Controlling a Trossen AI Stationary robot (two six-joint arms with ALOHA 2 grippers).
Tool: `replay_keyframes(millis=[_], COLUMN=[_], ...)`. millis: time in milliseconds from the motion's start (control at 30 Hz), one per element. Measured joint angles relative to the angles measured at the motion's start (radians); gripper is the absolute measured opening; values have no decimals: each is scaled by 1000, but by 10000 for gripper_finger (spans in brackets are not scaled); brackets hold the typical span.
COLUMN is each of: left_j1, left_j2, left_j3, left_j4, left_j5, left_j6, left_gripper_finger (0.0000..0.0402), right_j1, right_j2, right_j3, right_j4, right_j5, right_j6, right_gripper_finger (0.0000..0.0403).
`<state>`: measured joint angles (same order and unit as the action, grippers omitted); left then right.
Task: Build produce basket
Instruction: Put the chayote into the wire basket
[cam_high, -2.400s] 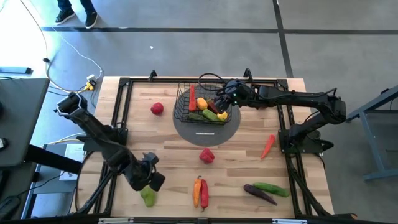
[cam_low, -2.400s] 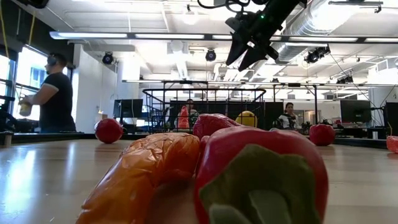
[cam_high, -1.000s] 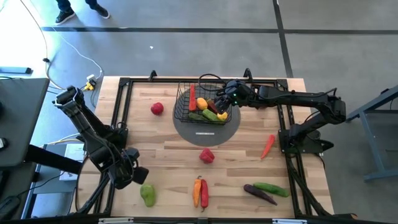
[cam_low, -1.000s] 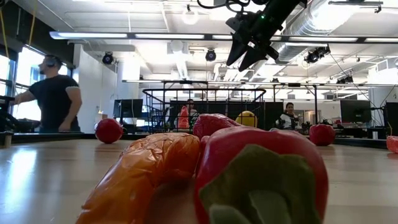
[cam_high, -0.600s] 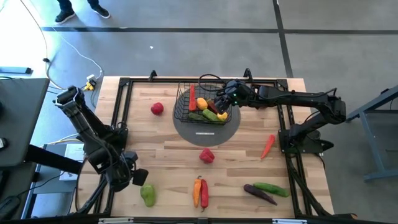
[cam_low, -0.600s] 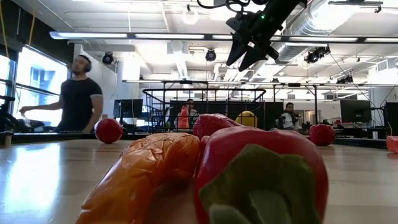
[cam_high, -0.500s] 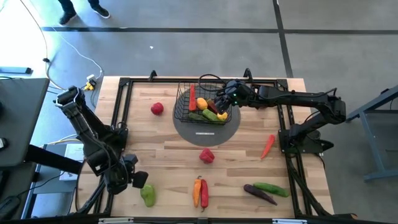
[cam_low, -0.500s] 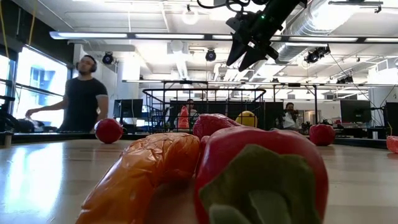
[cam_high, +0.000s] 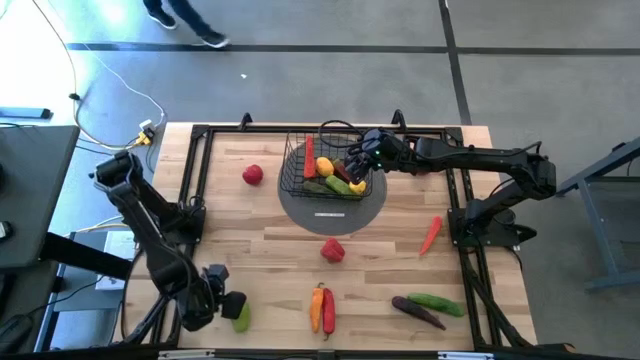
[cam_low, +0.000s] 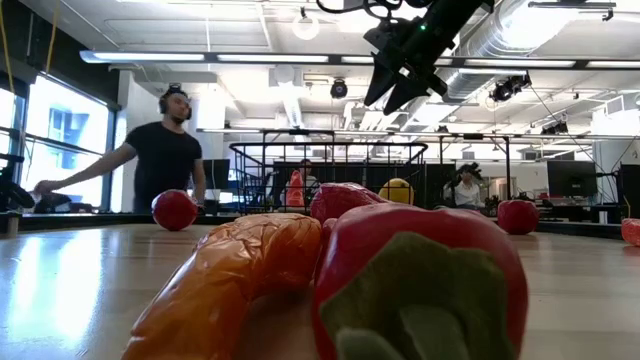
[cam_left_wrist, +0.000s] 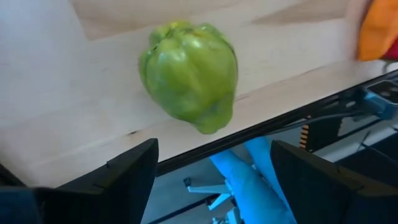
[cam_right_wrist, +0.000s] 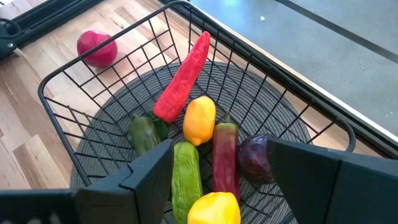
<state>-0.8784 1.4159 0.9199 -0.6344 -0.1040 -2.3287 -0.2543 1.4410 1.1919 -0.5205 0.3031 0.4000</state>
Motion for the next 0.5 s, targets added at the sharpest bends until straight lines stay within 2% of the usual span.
replay_keyframes(millis=[500], left_j1=[6], left_j2=[120], left_j3=[0], left_j4=[68], left_j5=[33], left_j6=[-17], left_gripper_finger=[298], right_j1=[0], right_j2=[0], right_j3=[0], right_j4=[1], right_j5=[0], right_j6=[3], right_gripper_finger=[240])
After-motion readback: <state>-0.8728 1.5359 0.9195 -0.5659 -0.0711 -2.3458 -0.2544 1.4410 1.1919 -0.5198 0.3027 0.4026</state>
